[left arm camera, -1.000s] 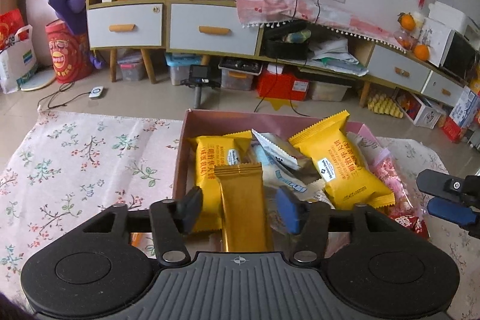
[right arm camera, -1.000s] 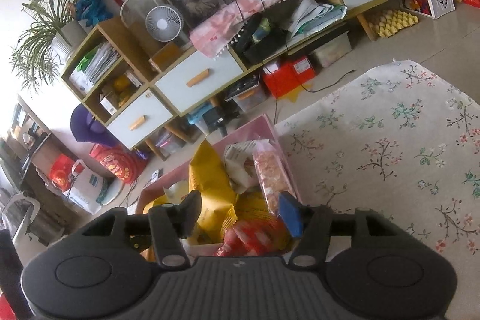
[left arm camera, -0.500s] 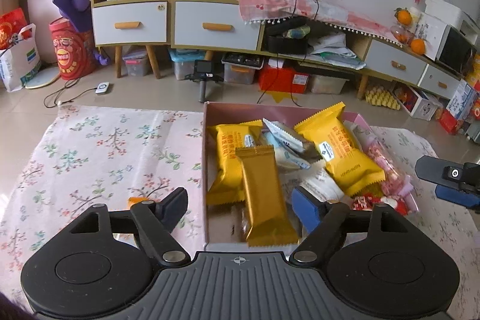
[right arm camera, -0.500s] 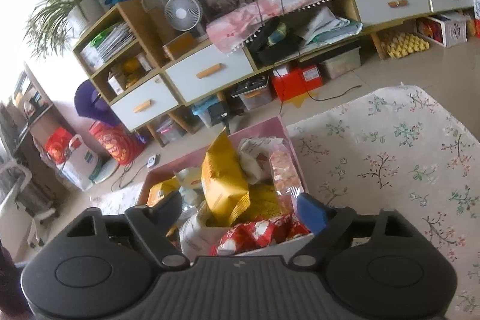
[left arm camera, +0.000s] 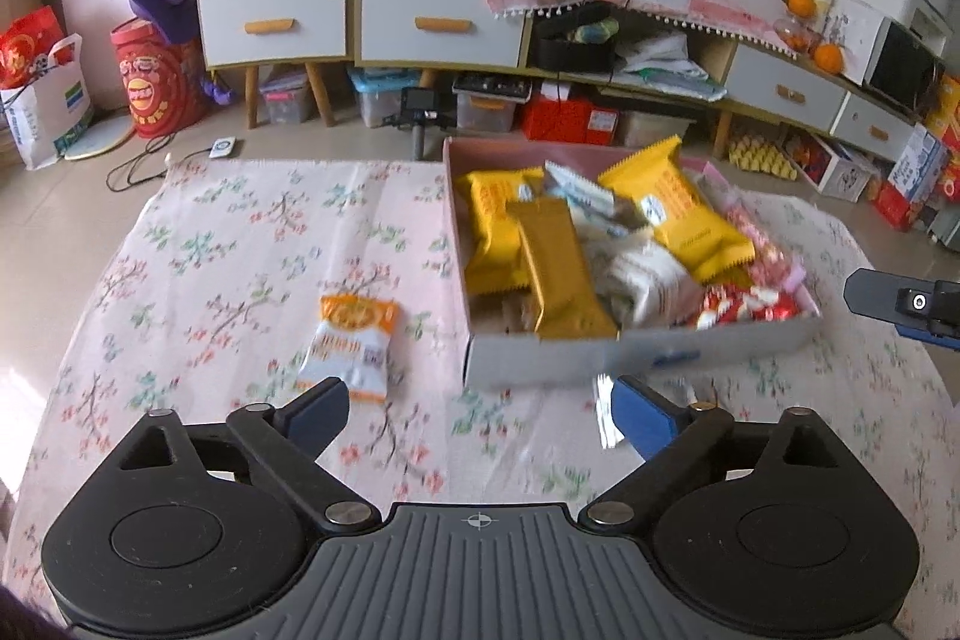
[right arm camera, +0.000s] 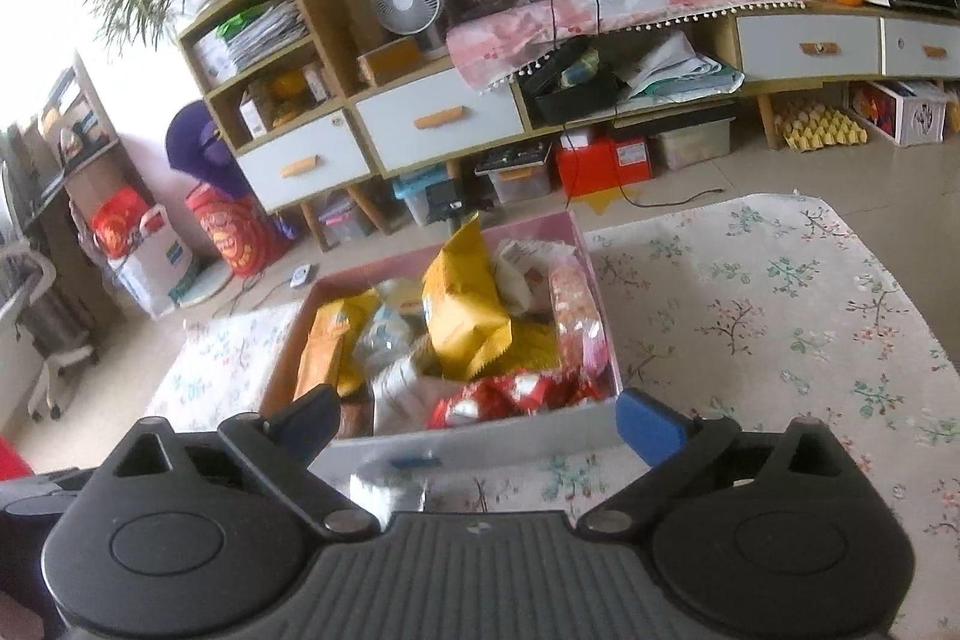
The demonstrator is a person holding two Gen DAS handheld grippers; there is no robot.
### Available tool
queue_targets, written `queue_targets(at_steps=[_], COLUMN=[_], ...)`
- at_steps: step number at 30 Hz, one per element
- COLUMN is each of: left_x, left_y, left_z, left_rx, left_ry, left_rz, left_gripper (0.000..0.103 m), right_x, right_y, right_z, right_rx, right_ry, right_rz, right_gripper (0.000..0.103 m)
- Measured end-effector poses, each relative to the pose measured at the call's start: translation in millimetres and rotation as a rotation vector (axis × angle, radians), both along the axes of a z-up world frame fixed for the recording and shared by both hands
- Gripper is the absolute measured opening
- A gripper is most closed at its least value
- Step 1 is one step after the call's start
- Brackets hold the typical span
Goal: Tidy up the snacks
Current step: 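Withdraw both tools from the box toward the remaining packets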
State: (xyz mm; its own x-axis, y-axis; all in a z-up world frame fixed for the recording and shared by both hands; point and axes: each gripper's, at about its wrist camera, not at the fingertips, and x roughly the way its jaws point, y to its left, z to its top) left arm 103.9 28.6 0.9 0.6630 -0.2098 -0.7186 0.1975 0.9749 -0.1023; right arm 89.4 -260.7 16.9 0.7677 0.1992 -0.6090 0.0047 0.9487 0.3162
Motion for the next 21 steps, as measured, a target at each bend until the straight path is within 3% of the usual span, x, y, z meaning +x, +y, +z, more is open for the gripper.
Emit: queue_targets(at_steps=[14,21], left_x=[-25,-17], left_y=[35,51], left_z=[-12,-34], left_rx=[0.028,0.122], left_ry=[-0.003,-0.014], left_rz=[0.001,0.019], left_gripper=[0.1,0.1], right_x=[-30,-30], right_y=[18,29], right_z=[-18,-29], right_rx=[-0.118,-0.134], right_ry=[0.055,0.085], right_rz=[0.025,0.022], right_gripper=[0.088,0.089])
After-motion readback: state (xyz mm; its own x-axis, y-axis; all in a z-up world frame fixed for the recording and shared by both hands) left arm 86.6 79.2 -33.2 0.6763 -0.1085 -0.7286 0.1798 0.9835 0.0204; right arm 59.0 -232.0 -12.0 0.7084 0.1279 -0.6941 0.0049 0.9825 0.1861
